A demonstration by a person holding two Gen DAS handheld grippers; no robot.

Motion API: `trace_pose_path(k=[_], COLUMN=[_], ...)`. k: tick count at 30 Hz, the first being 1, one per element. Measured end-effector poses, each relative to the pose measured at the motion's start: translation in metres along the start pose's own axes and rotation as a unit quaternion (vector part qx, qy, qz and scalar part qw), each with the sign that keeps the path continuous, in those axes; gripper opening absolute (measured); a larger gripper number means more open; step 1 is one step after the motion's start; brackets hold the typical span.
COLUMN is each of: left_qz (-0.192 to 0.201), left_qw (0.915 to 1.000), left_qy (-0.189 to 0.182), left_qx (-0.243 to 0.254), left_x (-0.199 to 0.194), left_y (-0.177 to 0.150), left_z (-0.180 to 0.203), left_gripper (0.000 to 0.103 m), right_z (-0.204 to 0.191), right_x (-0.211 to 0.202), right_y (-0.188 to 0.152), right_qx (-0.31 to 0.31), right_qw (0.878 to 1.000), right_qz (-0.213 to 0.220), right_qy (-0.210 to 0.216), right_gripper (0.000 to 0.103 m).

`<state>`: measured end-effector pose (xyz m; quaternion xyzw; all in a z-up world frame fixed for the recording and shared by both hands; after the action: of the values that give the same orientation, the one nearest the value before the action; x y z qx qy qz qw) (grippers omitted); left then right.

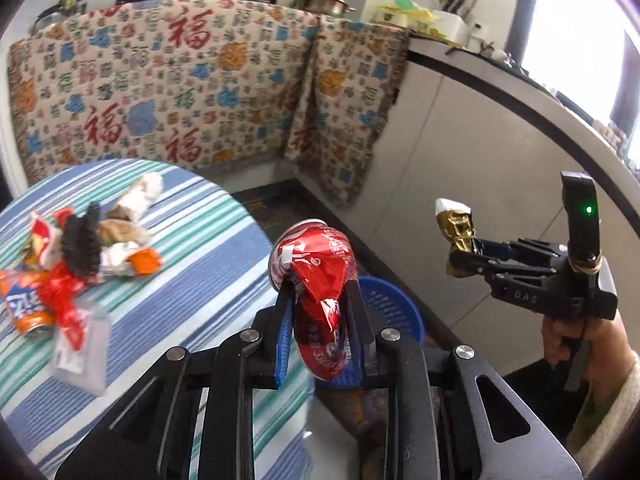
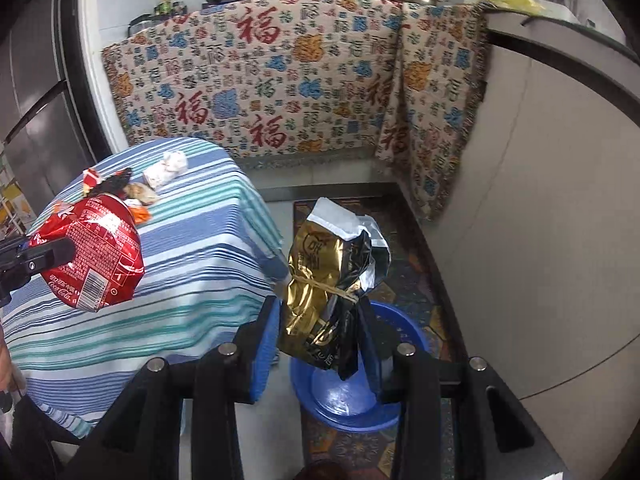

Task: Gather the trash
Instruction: 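Carry both wrappers to the blue wastebasket and open both grippers to drop them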

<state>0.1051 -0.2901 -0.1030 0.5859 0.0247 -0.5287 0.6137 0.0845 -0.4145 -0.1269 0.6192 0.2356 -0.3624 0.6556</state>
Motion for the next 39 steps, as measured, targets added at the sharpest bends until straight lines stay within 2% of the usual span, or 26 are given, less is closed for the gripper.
trace_pose_path(k=[5,11,16,29,30,33,34,39], left_qz=[-0.03,-0.059,-0.081,-0.119,-0.119,-0.117,-0.113,-0.109], left_qw=[0.9989,0.9972,0.9959,0.9922,0.992,0.9921,0.9926,0.9929], left_qy=[-0.018,-0.031,-0.033,-0.027,-0.029,-0.032,-0.033,-0.041], left_qx=[0.03,0.034,0.023,0.027,0.027,0.03,0.031,0.024], left_x=[0.057,0.113,0.147,0.205,0.207,0.213,0.213,0.208], left_y=[-0.009,-0.013,-0.013,-0.022,-0.023,-0.021,-0.02,-0.016], left_z=[0.05,0.085,0.096,0.094,0.094,0.096,0.097,0.094], left_gripper=[0.024,0.024,0.024,0.025,0.027,0.06,0.064,0.065], right_z=[0.049,0.077,0.089,0.099,0.099,0.097,0.097,0.102], right_x=[0.025,0.045,0.065,0.091,0.092,0.096,0.096,0.094], right_y=[-0.025,-0.047,-0.064,-0.074,-0.074,-0.074,-0.073,-0.07], right_qx=[0.022,0.062,0.067,0.062,0.06,0.056,0.056,0.065], right_qw=[0.999,0.997,0.995,0.995,0.995,0.995,0.995,0.996], right_qz=[-0.03,-0.038,-0.065,-0.074,-0.074,-0.073,-0.072,-0.064], right_qy=[-0.006,0.009,0.02,0.026,0.026,0.03,0.03,0.021], right_gripper=[0.038,0.038,0.038,0.041,0.041,0.057,0.058,0.058])
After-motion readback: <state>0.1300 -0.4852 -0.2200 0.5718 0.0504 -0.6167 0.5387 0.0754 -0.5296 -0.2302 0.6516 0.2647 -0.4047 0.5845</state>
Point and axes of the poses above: each gripper's, at about its wrist camera, not at the fingertips, and x roughly the way its jaws point, z to its right, y to its top, the point moved 10 cm from there along x, roughly the way its jaws point, and after that the axes turned 8 degrees about -x, right-handed, at the moved point
